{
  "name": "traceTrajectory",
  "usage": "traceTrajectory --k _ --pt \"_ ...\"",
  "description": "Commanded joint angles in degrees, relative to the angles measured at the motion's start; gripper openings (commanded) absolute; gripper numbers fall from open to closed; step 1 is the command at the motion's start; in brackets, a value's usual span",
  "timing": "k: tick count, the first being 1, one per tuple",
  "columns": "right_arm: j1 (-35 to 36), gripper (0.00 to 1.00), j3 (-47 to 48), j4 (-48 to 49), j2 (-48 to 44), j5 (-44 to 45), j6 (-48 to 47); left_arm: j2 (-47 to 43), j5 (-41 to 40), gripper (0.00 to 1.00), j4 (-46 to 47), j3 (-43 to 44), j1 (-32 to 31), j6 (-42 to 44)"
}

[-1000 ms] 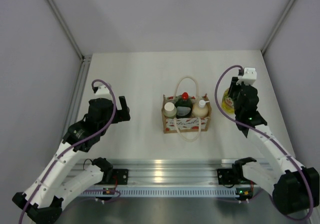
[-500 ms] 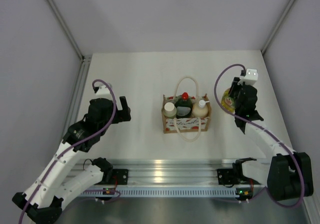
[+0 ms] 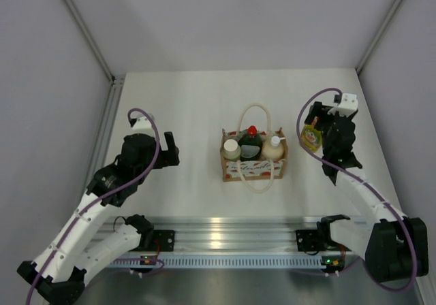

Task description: Take the personal care products out of the canvas bag

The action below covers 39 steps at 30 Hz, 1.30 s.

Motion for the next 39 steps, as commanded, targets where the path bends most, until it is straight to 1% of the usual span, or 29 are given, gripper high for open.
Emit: traceTrajectory --k 1,2,3,6,7,9,10,12,13,14,16,18,19,23,24,25,28,35,38,39 --pt "-0.78 0.81 5.76 -3.22 -4.23 -2.33 2.67 1.07 1.35 0.98 3.32 0.24 -0.11 0.87" --pt "-0.78 0.83 6.28 -6.45 -5.89 -3.13 3.11 1.59 2.14 0.98 3.32 0.42 -0.2 0.69" --pt "-0.78 0.84 7.33 -8.05 -6.78 -4.53 3.9 2.64 4.58 0.98 3.32 0.68 -0.12 0.52" --pt "-0.7 0.85 8.74 -13.68 -10.55 -7.6 4.78 4.58 7.41 0.98 3.15 2.44 -0.2 -1.94" --pt "-0.7 0.85 9.01 -14.91 -11.35 -10.57 4.96 5.46 10.37 0.98 3.23 2.97 -0.12 -4.47" --pt "-0.61 0.84 9.8 -18.33 -13.2 -15.15 6.1 6.69 13.73 0.98 4.63 3.24 -0.11 -7.21" --pt "-0.09 0.84 9.98 -19.13 -13.46 -21.27 6.37 7.31 15.05 0.98 5.34 3.32 -0.11 -9.57" --pt "0.97 0.82 10.07 -20.11 -13.38 -26.75 7.07 9.68 18.74 0.98 7.53 2.98 -0.11 -11.78" --pt "2.63 0.82 9.98 -20.2 -12.77 -31.56 6.98 11.51 19.97 0.98 10.41 2.62 -0.2 -13.79" --pt "3.6 0.81 9.98 -20.2 -12.24 -33.52 7.07 12.57 23.2 0.98 11.74 2.45 -0.2 -14.68" --pt "7.1 0.8 9.46 -20.02 -11.45 -37.13 6.02 14.95 25.95 0.98 14.12 2.53 -0.2 -16.7" --pt "10.01 0.8 8.58 -19.93 -10.65 -36.63 4.18 18.63 28.24 0.98 17.29 2.79 -0.73 -17.59" --pt "13.07 0.8 8.31 -19.93 -10.48 -34.71 3.82 19.61 28.25 0.98 18.08 2.88 -1.08 -18.37" --pt "20.47 0.8 7.96 -19.76 -8.55 -31.36 1.8 24.7 27.81 0.98 22.2 2.88 -3.53 -19.17" --pt "21.7 0.8 8.05 -19.84 -8.2 -30.04 0.84 26.72 27.55 0.98 22.65 3.06 -4.15 -19.26" --pt "23.72 0.8 8.13 -19.93 -7.84 -26.63 0.48 27.69 27.28 0.98 22.92 3.5 -4.94 -19.43" --pt "25.14 0.8 8.14 -19.85 -6.61 -21.52 0.3 30.51 25.18 0.96 23.1 4.11 -8.19 -19.52" --pt "26.37 0.78 7.17 -16.51 -2.14 -22.21 -1.63 30.34 21.22 0.95 23.53 0.52 -8.99 -21.11" --pt "27.6 0.76 5.94 -10.03 0.5 -21.94 -2.94 30.6 21.39 0.94 23.53 0.16 -8.99 -21.11" --pt "27.87 0.75 5.76 -10.0 1.29 -21.94 -3.47 30.69 21.48 0.94 23.54 0.07 -8.99 -21.11"
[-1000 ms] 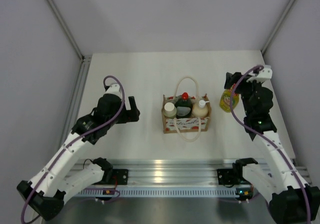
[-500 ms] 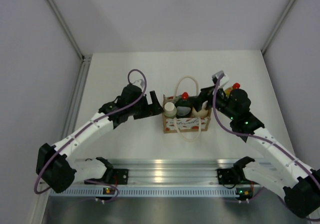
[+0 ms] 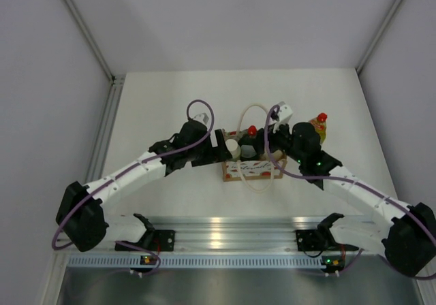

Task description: Take the personal care products out of the canvas bag

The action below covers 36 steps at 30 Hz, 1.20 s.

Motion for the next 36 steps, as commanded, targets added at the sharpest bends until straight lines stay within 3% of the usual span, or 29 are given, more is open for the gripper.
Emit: traceTrajectory --k 1,19,27,33,35,36 --pt "2.16 0.74 -1.14 9.92 3.02 0.88 -2.84 -0.76 -1.1 0.94 3.08 -0.56 -0.03 -0.73" --pt "2.96 0.63 -0.18 18.99 11.82 1.76 -3.99 -0.23 -0.92 0.96 3.08 -2.41 -0.38 -0.12" --pt "3.05 0.45 -1.41 21.98 13.14 -0.17 -6.62 -1.02 -1.45 0.97 3.08 -2.93 -0.91 0.05" --pt "3.05 0.16 -1.58 21.99 13.4 -2.02 -6.97 -1.2 -1.45 0.97 3.08 -3.37 -1.0 -0.12" --pt "3.13 0.0 -1.58 21.72 13.32 -2.37 -7.06 -1.29 -1.45 0.97 2.99 -3.46 -1.08 -0.12" --pt "3.13 0.0 -1.67 21.81 13.31 -2.55 -7.06 -1.38 -1.45 0.97 3.08 -3.55 -1.08 -0.21"
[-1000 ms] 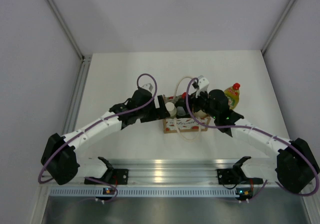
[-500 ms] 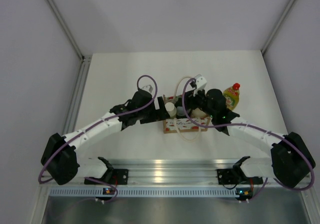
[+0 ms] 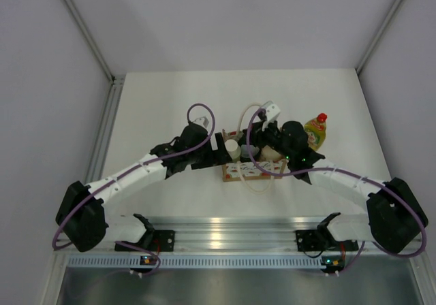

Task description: Take the personal care products out of the canvas bag

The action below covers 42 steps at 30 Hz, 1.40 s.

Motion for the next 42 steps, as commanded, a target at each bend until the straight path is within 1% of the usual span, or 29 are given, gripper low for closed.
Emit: traceTrajectory --k 1,9,10,13,17,23,29,33,42 --pt "1.3 0.0 -0.67 3.32 0.2 -2.57 -0.79 -1.7 -0.77 0.97 1.37 -0.91 -0.47 0.16" --pt "1.56 0.0 -1.02 4.99 -3.13 -1.96 -0.96 -3.9 -0.77 0.98 1.28 -1.17 -0.56 0.16" --pt "1.65 0.0 -0.5 4.73 -3.4 -1.61 -1.23 -4.08 -2.6 0.98 1.37 -1.17 -0.56 0.16" --pt "1.82 0.0 0.56 4.02 -4.72 -0.82 -1.4 -4.87 -2.71 0.98 1.37 -1.08 -0.56 0.43" --pt "1.83 0.0 1.44 3.32 -6.3 0.06 -0.97 -5.83 -3.32 0.98 1.28 -0.73 -0.56 2.26" --pt "1.83 0.0 2.32 2.0 -8.94 1.82 -0.79 -9.87 -6.22 0.98 1.11 -0.2 -0.56 4.9" --pt "1.74 0.0 3.81 0.51 -11.4 1.82 0.18 -13.57 -11.05 0.98 -0.82 0.85 -0.56 7.28" --pt "1.83 0.0 6.27 -2.3 -12.1 1.38 0.61 -14.54 -15.18 0.98 -4.59 2.34 -0.56 8.69" --pt "2.35 0.0 12.15 -7.49 -10.09 0.15 -0.43 -18.75 -24.06 0.98 -10.75 5.15 -0.56 10.09"
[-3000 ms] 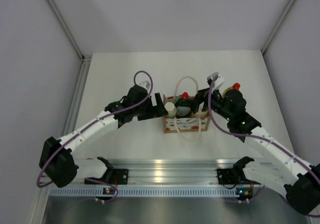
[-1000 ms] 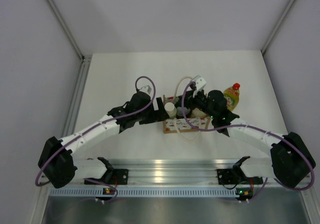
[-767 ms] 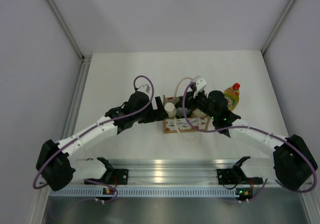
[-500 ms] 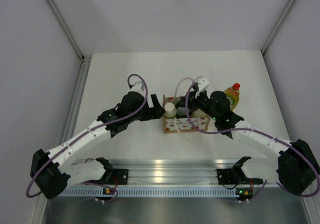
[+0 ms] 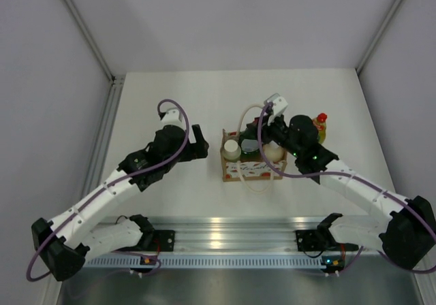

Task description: Take the personal care products out of the canvas bag

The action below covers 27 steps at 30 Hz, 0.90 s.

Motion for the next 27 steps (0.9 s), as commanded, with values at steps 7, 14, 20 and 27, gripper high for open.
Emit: traceTrajectory --k 7,14,20,27 --pt "2.75 0.0 11.7 -0.17 -1.47 -0.35 -2.0 -4.47 -11.65 0.98 -8.31 6.27 -0.32 2.17" --pt "5.38 0.0 17.77 -5.27 -0.5 0.27 -3.67 -2.19 -19.39 0.98 -14.47 8.81 -0.15 0.32" --pt "8.2 0.0 23.3 -8.08 -0.15 0.62 -4.63 -1.75 -23.0 0.98 -17.72 10.66 0.38 -0.47" --pt "12.06 0.0 28.58 -9.76 2.48 1.15 -6.39 -4.29 -25.64 0.98 -21.94 13.73 0.47 1.88"
